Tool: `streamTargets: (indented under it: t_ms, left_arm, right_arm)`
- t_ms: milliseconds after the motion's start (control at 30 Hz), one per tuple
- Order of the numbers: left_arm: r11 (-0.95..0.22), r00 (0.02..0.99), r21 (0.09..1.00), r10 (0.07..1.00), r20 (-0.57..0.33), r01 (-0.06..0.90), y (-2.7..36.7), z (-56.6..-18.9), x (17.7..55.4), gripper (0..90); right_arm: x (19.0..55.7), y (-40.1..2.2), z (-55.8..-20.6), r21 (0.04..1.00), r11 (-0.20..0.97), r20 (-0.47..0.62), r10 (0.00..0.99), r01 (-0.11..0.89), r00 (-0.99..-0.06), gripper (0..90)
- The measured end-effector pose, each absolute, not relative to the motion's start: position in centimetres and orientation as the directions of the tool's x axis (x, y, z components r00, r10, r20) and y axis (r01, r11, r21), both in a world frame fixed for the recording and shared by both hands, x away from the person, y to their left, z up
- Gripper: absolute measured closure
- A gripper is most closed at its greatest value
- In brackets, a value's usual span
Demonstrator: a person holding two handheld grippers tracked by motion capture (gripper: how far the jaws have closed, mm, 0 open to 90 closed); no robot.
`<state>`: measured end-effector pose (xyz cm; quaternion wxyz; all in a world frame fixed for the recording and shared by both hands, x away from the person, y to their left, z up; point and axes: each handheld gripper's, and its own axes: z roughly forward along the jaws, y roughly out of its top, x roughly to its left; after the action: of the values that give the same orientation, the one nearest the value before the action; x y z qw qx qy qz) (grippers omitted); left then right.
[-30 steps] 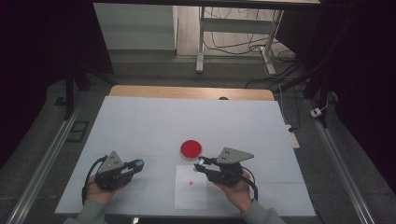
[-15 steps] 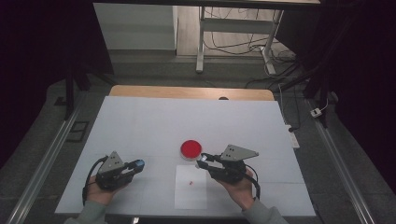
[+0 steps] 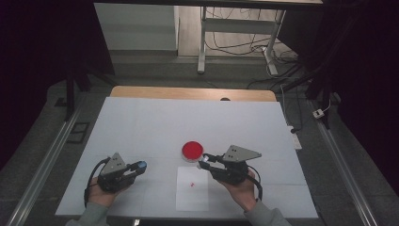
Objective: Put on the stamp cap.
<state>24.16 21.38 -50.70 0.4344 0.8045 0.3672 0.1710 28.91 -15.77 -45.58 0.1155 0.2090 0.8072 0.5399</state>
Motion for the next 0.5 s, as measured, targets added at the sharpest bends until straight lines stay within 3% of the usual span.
streamTargets:
  t_ms: [500]
  left_arm:
    - [-0.39,0.707,0.817,0.706,-0.032,0.426,19.2,-50.8,24.4,74.3]
  right_arm:
    - [28.9,-15.6,-45.7,0.919,0.333,0.039,0.458,0.213,-0.888,67.1]
